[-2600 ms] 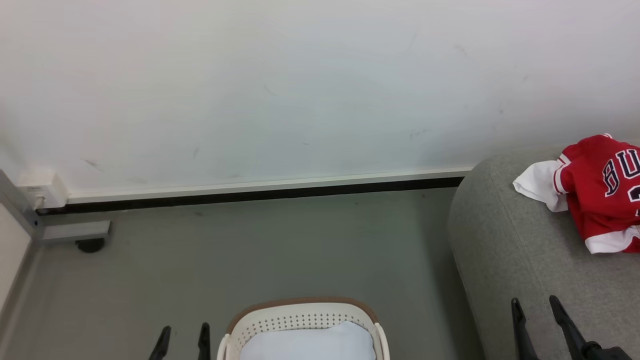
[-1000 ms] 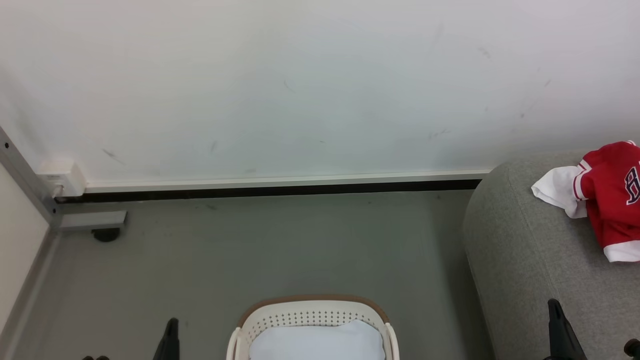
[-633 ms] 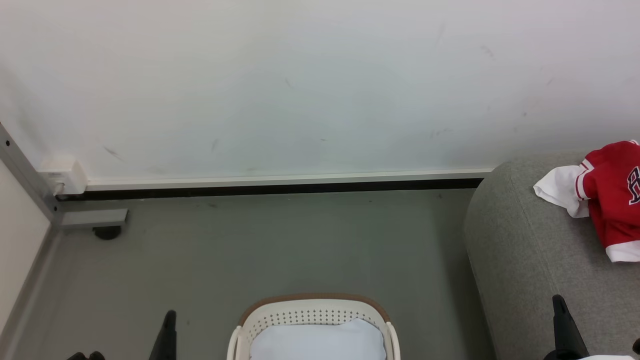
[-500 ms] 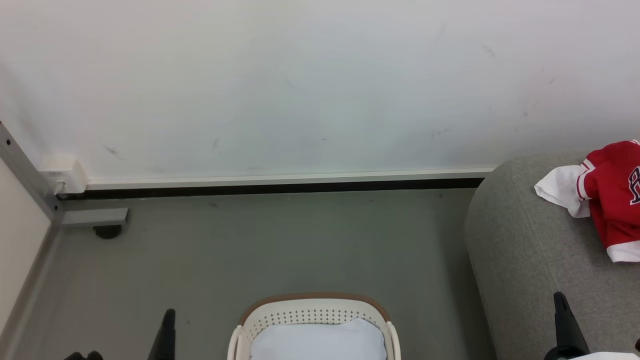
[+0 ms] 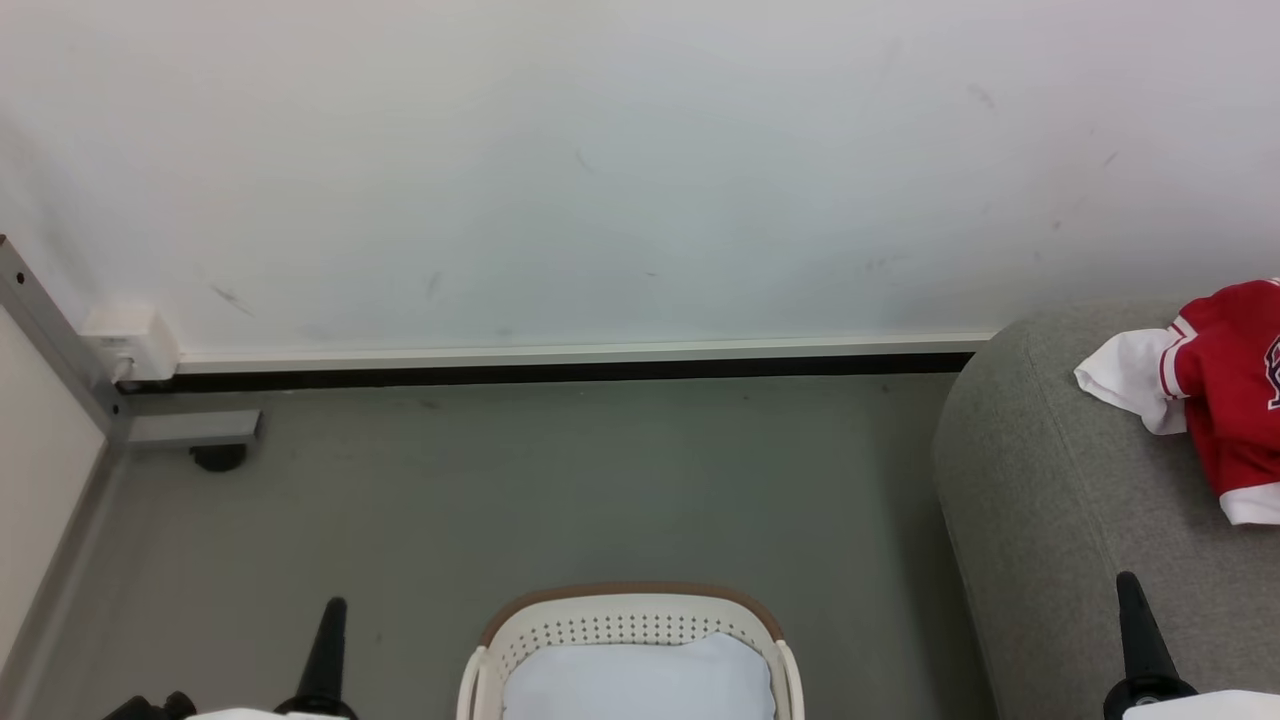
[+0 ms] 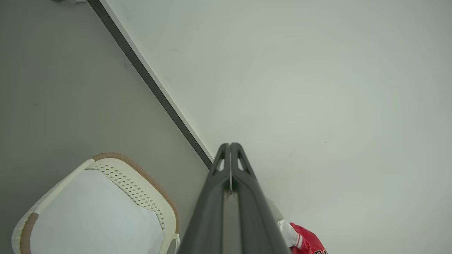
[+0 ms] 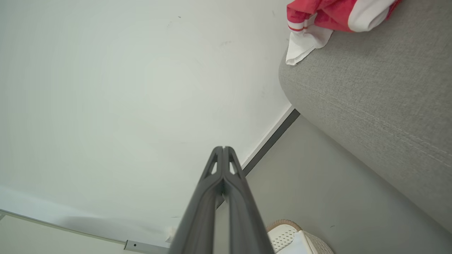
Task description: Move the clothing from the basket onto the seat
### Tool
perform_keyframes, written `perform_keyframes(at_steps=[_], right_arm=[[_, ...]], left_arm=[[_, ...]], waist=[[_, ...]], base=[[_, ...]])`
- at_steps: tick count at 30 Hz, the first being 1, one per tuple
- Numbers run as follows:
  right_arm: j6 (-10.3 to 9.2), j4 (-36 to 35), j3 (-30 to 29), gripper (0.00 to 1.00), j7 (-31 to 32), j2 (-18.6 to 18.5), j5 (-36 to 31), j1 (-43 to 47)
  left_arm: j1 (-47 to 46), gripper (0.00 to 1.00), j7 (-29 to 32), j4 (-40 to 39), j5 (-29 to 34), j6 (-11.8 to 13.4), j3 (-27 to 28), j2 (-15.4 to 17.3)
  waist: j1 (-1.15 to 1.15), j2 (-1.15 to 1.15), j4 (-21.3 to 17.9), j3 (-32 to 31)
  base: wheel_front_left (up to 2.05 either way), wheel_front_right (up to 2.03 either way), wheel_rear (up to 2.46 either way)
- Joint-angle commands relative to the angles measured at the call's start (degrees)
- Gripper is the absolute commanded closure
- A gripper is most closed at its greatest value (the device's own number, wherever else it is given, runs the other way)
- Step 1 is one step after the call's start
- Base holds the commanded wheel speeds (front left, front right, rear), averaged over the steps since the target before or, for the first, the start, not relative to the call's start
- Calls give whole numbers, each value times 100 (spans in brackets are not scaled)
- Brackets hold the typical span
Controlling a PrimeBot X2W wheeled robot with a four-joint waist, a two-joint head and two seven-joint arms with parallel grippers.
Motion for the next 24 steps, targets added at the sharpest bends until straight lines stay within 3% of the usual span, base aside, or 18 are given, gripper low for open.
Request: perform_keyframes(at_steps=[1,24], right_arm=[[-7,-64,-30,100,32,-50,179,-128],[-10,-98,-155,100,340,-59,1324,-239]], left_arm=[[-114,100,39,-24,-166,-50,51,8],[-315,100,347,47,-1282,-185,234,-17]], waist=[[0,0,3,4],[0,0,52,58]], base=[[0,0,0],[0,0,0]])
